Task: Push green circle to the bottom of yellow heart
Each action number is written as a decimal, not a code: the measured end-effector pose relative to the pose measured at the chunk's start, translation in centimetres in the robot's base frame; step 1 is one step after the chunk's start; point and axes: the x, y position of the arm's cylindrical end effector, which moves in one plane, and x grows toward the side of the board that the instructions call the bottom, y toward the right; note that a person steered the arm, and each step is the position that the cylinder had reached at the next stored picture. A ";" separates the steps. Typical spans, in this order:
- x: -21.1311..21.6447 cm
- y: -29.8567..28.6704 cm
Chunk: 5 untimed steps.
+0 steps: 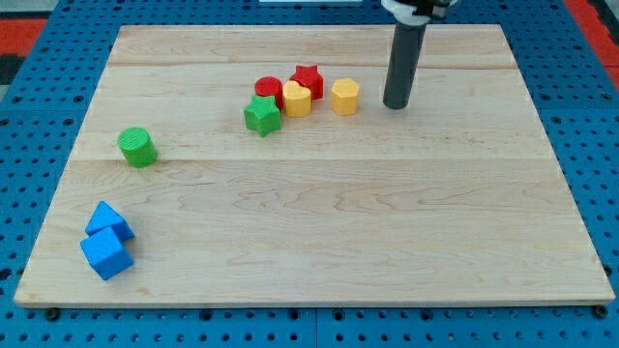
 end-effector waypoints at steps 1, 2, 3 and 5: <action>-1.1 -2.5; 1.0 -6.0; 2.1 -6.8; 9.3 -9.1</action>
